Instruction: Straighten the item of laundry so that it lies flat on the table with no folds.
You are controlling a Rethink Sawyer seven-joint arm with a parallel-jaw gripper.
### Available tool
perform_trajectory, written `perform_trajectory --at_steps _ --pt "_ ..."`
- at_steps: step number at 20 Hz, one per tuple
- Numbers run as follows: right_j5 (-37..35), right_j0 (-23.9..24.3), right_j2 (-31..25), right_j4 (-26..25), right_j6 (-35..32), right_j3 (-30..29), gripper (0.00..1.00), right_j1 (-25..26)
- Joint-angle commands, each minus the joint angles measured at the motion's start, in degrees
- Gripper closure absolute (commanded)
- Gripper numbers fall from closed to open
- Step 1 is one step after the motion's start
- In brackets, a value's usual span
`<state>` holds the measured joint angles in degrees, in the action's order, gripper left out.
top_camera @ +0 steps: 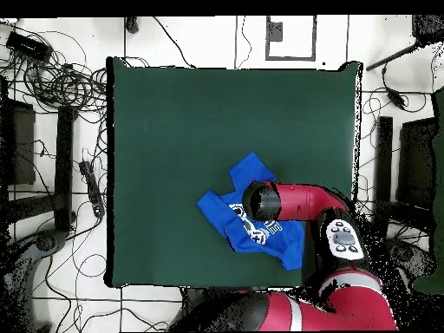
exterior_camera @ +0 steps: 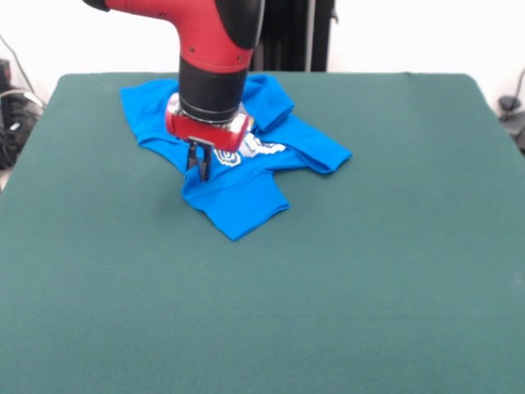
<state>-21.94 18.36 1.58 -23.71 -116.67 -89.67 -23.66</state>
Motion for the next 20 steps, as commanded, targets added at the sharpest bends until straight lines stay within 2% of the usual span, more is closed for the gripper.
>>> perform_trajectory --at_steps 1,11,20 --pt "0.5 -1.5 -6.2 1.2 -2.7 0.6 1.00 2.9" --pt "-0.9 1.9 -8.4 -0.2 2.8 7.4 1.00 6.6" --pt "-4.9 5.4 -11.5 -2.4 7.5 10.8 1.00 7.4"
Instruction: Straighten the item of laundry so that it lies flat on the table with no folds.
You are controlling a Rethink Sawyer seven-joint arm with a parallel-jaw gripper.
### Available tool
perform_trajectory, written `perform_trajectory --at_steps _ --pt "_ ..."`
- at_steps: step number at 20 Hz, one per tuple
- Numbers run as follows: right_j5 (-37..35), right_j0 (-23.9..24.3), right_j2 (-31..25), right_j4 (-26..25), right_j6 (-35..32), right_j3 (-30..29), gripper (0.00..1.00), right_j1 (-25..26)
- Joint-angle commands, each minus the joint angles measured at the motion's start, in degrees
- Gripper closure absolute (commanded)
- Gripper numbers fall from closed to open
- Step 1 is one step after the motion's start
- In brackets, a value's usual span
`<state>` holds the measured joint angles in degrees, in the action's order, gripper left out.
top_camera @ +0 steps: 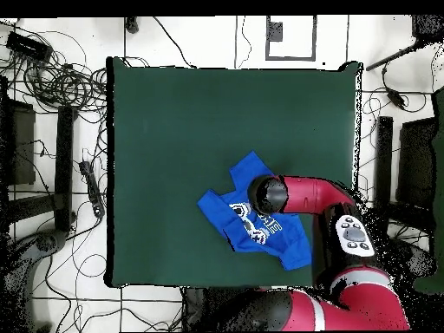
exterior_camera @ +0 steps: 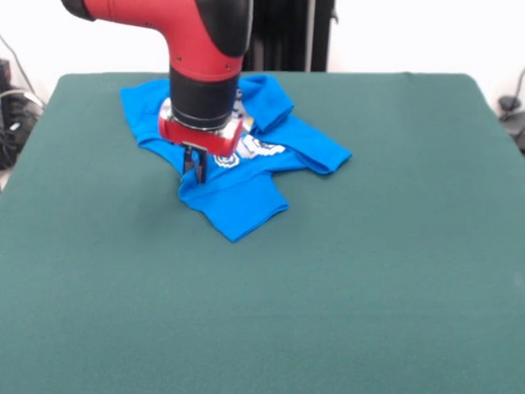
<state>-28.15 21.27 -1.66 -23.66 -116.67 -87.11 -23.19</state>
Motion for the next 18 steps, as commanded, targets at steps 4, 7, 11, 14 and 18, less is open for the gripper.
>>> perform_trajectory --at_steps 4,7,11,14,18 --pt "-0.2 3.1 -9.0 -3.2 7.9 8.1 1.00 6.1" --pt "-1.9 3.6 -9.6 -3.5 8.3 7.7 1.00 5.0" --pt "-3.9 3.9 -10.2 -3.6 8.6 6.1 1.00 2.6" --pt "-5.0 4.0 -10.4 -3.5 8.6 4.2 1.00 0.5" --pt "-5.8 4.0 -10.4 -3.2 8.8 3.3 1.00 -0.7"
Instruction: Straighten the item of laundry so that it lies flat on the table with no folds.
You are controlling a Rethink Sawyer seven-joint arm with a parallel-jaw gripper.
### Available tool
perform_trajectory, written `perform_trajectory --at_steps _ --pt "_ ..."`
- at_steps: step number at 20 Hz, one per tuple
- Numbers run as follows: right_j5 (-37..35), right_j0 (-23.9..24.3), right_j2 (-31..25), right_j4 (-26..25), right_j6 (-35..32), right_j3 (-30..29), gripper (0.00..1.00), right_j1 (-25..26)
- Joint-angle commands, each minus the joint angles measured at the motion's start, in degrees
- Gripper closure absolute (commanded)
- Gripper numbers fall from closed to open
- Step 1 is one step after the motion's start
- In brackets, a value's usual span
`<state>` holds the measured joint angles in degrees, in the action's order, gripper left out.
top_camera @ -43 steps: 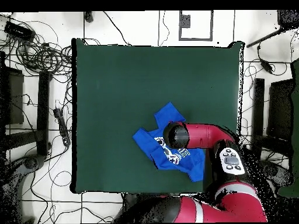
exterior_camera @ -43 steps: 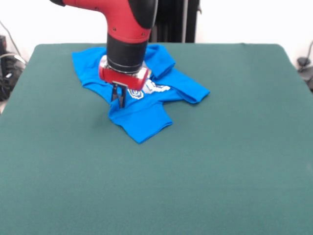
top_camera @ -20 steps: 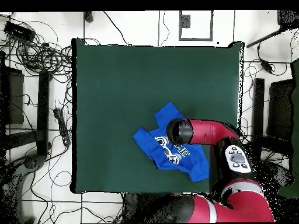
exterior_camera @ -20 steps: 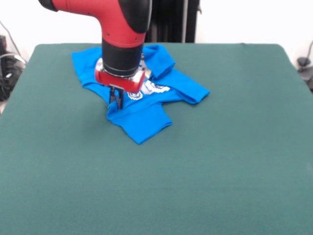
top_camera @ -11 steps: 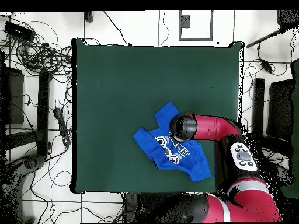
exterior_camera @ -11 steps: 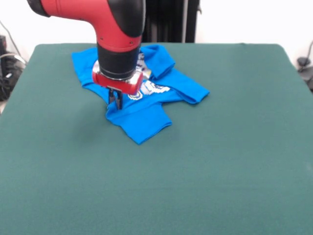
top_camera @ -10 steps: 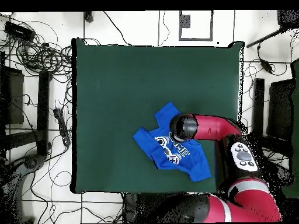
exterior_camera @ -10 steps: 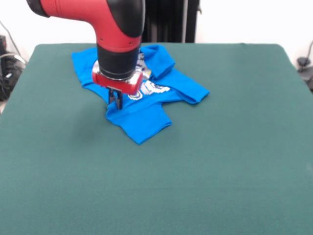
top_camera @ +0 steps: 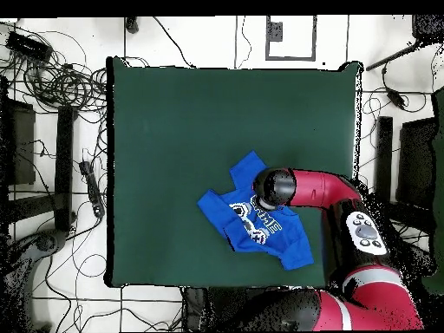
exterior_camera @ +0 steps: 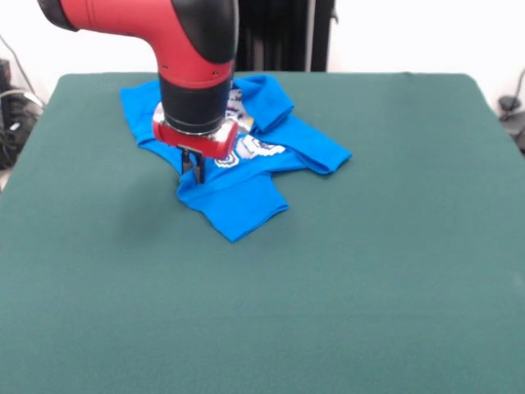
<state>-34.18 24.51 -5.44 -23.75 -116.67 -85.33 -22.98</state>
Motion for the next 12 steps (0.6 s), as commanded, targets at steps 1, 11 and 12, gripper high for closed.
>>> perform_trajectory --at_steps 1,11,12 --pt "-0.3 0.7 -6.6 -3.0 9.0 1.9 1.00 -0.9" --pt "-1.6 1.1 -7.0 -3.3 9.6 1.0 1.00 -2.4" --pt "-1.7 1.2 -7.1 -3.3 9.6 1.0 1.00 -2.4"
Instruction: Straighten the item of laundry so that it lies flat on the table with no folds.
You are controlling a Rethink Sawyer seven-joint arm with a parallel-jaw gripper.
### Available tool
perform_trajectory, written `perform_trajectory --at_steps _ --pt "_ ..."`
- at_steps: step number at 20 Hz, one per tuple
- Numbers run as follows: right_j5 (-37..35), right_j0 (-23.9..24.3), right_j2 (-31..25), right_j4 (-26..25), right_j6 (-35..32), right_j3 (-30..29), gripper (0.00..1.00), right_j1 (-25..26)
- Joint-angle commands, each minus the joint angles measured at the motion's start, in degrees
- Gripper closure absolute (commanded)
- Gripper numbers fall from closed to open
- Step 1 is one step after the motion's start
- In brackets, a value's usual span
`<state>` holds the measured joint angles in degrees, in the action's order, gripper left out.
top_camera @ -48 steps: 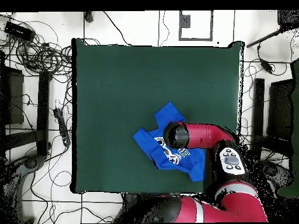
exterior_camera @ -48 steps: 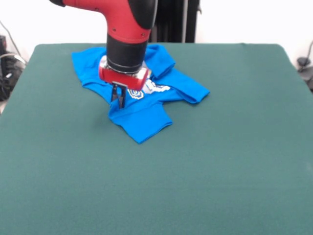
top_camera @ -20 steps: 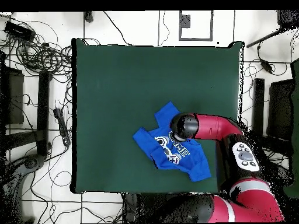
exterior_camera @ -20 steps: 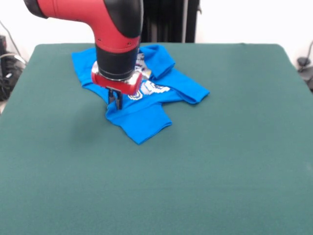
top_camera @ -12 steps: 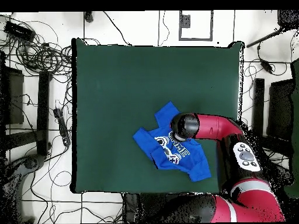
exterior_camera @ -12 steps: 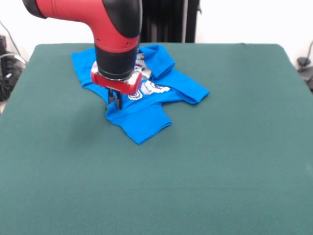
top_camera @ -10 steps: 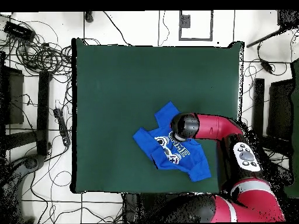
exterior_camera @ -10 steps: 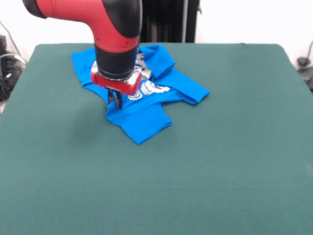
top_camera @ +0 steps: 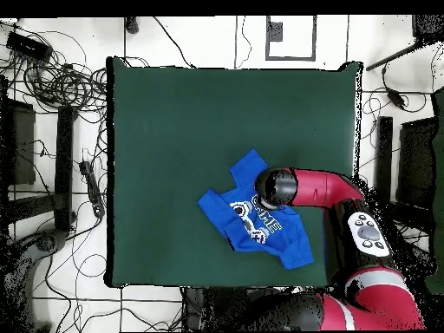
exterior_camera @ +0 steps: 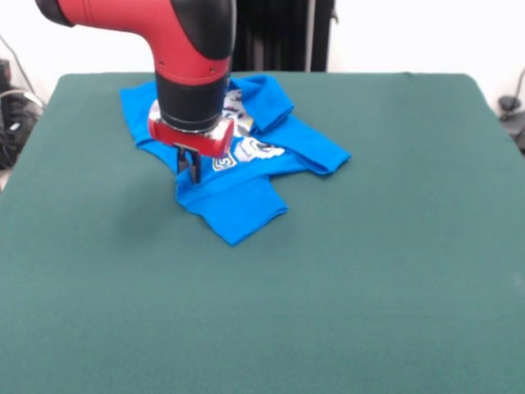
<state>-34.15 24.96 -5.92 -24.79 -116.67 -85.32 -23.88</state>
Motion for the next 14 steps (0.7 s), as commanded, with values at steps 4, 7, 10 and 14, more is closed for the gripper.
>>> perform_trajectory --at_steps 4,7,10,14 --pt "-2.1 0.9 -6.9 -2.8 9.3 1.1 1.00 -1.6" --pt "-1.8 1.1 -7.0 -3.3 9.3 1.5 1.00 -1.1" --pt "-1.8 1.2 -7.2 -3.7 9.6 2.3 1.00 -0.5" --pt "-2.3 1.6 -7.7 -4.1 10.0 3.6 1.00 0.4"
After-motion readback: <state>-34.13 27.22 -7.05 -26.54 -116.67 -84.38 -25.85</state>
